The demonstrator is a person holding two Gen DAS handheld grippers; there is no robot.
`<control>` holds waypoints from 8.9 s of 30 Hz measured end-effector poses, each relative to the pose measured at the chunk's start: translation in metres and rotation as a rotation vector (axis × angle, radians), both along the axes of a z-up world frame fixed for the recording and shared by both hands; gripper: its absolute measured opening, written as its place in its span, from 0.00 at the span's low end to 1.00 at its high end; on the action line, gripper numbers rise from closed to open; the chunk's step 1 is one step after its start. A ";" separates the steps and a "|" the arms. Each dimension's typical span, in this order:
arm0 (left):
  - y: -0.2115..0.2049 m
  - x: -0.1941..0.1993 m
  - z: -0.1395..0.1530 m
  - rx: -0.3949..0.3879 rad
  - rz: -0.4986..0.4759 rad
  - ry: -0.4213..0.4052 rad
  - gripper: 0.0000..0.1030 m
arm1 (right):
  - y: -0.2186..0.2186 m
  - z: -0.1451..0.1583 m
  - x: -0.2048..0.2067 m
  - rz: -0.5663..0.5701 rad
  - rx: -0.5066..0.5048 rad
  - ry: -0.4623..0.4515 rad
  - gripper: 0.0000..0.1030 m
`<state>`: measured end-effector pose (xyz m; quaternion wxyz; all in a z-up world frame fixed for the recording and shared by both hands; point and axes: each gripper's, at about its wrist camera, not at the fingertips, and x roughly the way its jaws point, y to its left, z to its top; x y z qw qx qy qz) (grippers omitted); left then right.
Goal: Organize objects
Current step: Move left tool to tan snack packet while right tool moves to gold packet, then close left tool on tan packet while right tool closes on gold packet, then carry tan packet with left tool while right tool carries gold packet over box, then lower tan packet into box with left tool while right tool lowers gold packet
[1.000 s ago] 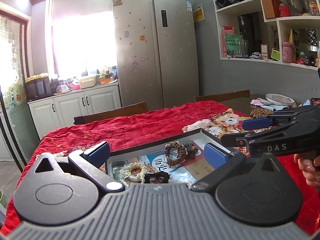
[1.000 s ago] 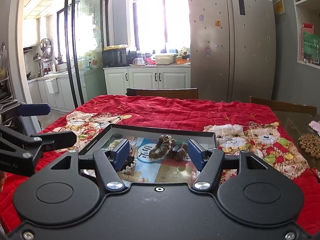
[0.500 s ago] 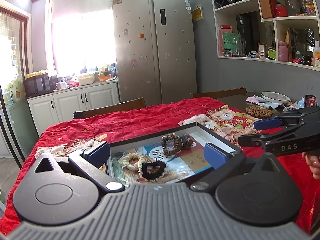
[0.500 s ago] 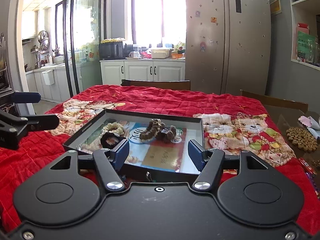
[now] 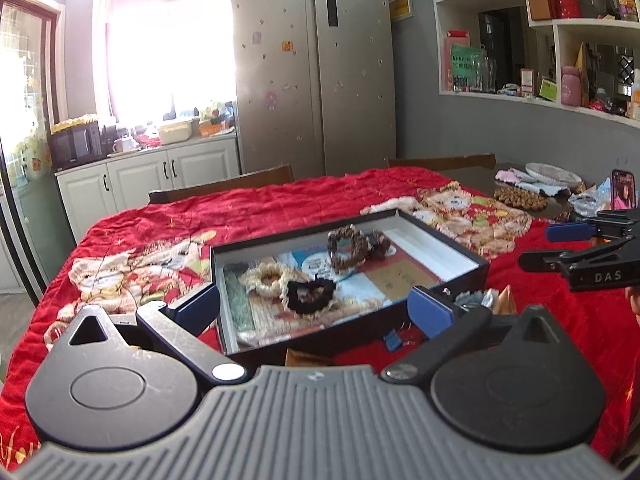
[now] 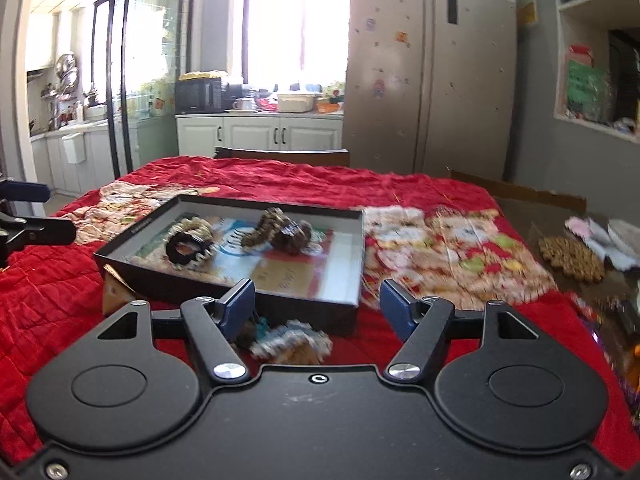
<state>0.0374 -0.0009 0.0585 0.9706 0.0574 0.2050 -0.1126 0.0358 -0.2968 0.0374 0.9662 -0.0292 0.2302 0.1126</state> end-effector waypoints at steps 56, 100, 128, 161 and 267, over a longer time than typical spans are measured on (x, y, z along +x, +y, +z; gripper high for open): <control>0.001 0.046 -0.093 -0.010 0.073 0.221 0.44 | 0.011 -0.076 0.028 0.073 0.052 0.181 0.36; -0.015 0.011 -0.052 -0.058 -0.045 0.149 0.37 | 0.003 -0.028 -0.008 0.127 0.103 0.066 0.33; -0.017 0.008 -0.024 -0.088 -0.064 0.076 0.37 | 0.022 0.002 0.001 0.153 0.082 -0.010 0.33; -0.020 0.072 0.010 -0.105 -0.011 -0.020 0.37 | 0.020 0.036 0.091 0.050 0.089 -0.084 0.33; -0.024 0.213 -0.069 -0.032 0.118 0.220 0.51 | 0.044 -0.062 0.241 -0.048 -0.010 0.190 0.36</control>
